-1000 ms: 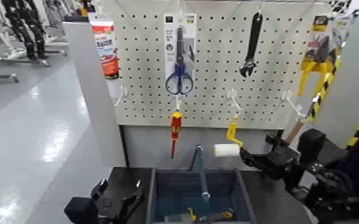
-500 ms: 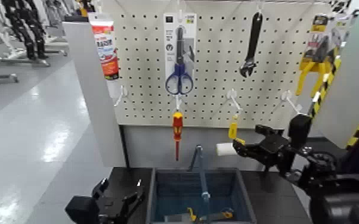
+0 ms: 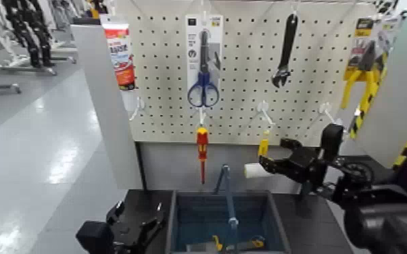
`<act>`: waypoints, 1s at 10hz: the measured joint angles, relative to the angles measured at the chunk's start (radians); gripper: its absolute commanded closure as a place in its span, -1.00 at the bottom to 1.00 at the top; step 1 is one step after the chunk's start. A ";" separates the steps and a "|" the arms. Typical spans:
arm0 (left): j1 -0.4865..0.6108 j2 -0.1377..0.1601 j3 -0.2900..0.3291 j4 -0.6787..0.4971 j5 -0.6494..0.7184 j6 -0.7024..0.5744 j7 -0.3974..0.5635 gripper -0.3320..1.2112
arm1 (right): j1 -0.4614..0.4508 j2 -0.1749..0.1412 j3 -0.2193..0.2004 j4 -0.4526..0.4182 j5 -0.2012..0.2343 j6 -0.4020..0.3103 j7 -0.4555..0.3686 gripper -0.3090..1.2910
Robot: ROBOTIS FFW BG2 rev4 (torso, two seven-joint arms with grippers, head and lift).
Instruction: Put the yellow roller into the crate.
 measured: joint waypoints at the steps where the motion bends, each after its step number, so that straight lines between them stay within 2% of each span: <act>1: -0.002 0.000 -0.001 0.000 0.001 0.000 0.000 -0.43 | -0.016 -0.001 0.014 0.019 -0.008 -0.005 0.011 -0.40; 2: -0.003 0.000 -0.002 0.001 0.001 0.000 0.000 -0.43 | -0.031 -0.001 0.028 0.041 -0.018 -0.012 0.021 -0.37; 3: -0.005 0.000 -0.004 0.002 0.001 0.000 0.000 -0.43 | -0.044 -0.001 0.040 0.063 -0.028 -0.017 0.030 -0.21; 5: -0.008 0.000 -0.008 0.003 0.002 0.000 0.000 -0.43 | -0.068 -0.004 0.060 0.109 -0.054 -0.029 0.038 0.57; 7: -0.010 0.000 -0.010 0.005 0.003 0.000 0.000 -0.43 | -0.083 -0.007 0.077 0.120 -0.061 -0.023 0.038 0.94; 10: -0.012 0.000 -0.010 0.005 0.004 0.003 -0.001 -0.43 | -0.091 -0.007 0.097 0.123 -0.077 -0.022 0.040 0.97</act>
